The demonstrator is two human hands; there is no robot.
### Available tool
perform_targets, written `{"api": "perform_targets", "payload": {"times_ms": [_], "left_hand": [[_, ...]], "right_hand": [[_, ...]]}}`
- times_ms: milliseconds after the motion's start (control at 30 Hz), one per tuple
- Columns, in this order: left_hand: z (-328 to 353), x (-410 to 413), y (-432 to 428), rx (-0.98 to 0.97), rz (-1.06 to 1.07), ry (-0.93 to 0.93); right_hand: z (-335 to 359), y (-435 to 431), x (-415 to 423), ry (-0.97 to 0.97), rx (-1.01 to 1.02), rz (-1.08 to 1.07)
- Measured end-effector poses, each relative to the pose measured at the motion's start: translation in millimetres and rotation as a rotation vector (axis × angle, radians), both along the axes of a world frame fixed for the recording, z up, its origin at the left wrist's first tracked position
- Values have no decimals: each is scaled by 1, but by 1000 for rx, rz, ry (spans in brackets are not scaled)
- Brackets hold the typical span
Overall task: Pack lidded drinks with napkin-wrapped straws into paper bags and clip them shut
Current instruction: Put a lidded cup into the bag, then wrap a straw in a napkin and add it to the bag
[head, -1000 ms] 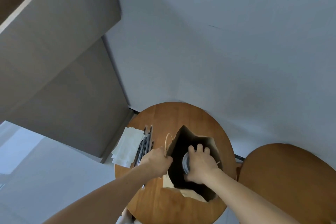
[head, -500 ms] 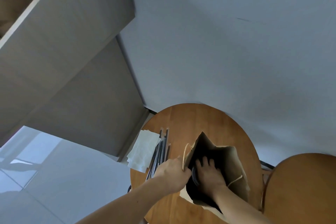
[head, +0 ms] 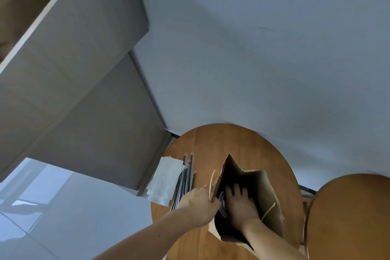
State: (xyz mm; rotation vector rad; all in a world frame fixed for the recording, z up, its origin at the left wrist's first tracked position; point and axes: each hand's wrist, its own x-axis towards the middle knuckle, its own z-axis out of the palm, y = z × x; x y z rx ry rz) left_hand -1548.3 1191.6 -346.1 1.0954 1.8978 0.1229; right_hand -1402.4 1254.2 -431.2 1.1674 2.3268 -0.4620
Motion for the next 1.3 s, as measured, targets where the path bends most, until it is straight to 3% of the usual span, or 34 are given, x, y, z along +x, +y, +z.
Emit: {"api": "perform_targets", "payload": {"times_ms": [167,267,433,567,700,833,1000,1300], "left_hand": [[8,-4,4,12,-39,16],[18,-7,9,36,-102,12],[43,-32,24,17,-355,-176],[62,-79,29,112,-400,14],[64,-132,24,240,-163,61],[38,-178,7,155,-26,127],[-12,-201,-6,31,49,72],[-81,-215,-17,-76,211,-30]], "right_hand": [[69,4,-5,106,-27,-12],[126,14,9,206,105,68],[200,44,20,385,351,35],[218,56,-9,474,399,-92],[193,41,-57,459,290,-97],[145,17,-111,404,105,-127],[65,-9,-148,320,-133,-281],[-55,-36,-176,264,-270,-519]]}}
